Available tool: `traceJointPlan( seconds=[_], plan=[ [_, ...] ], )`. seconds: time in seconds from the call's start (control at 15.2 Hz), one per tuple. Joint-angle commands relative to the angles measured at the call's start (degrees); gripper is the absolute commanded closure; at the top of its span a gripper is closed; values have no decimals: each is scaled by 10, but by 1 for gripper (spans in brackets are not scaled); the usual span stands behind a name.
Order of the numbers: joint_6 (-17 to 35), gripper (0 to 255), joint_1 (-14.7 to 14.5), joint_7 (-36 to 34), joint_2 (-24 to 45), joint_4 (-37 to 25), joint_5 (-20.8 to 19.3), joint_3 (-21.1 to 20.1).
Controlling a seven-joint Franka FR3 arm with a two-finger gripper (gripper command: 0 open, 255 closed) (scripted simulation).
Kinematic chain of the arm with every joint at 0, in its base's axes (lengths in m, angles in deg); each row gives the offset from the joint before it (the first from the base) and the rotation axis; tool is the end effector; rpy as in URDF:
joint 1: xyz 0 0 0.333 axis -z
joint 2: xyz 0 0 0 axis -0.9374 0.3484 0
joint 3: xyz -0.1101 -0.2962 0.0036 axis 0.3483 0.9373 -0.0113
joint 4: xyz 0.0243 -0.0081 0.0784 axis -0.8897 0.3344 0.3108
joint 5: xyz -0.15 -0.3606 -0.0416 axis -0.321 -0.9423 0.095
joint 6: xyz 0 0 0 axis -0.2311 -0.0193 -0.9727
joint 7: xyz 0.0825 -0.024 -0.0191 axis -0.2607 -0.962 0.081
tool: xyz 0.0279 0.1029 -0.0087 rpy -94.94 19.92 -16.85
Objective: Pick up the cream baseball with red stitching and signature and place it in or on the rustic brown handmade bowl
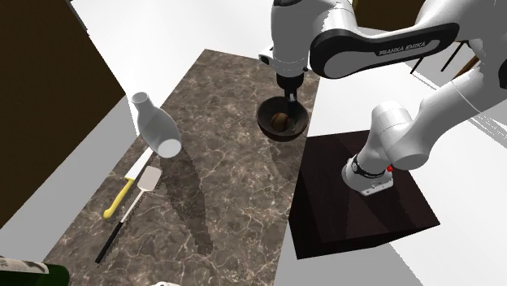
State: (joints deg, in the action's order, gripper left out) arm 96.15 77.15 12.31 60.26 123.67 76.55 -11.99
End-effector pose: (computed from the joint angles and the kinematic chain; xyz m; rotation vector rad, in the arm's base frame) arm 0.3702 -0.1101 0.5482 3.0704 -0.1874 -0.2130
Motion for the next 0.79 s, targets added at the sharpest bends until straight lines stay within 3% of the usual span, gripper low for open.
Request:
traceJointPlan(
  seconds=[0.0, 0.2, 0.73],
  plan=[
    [-18, 0, -1, 1, 4, -22, 1, -2],
    [-69, 0, -3, 2, 20, -88, 5, -6],
    [-69, 0, -3, 2, 20, -88, 5, -6]
  ],
)
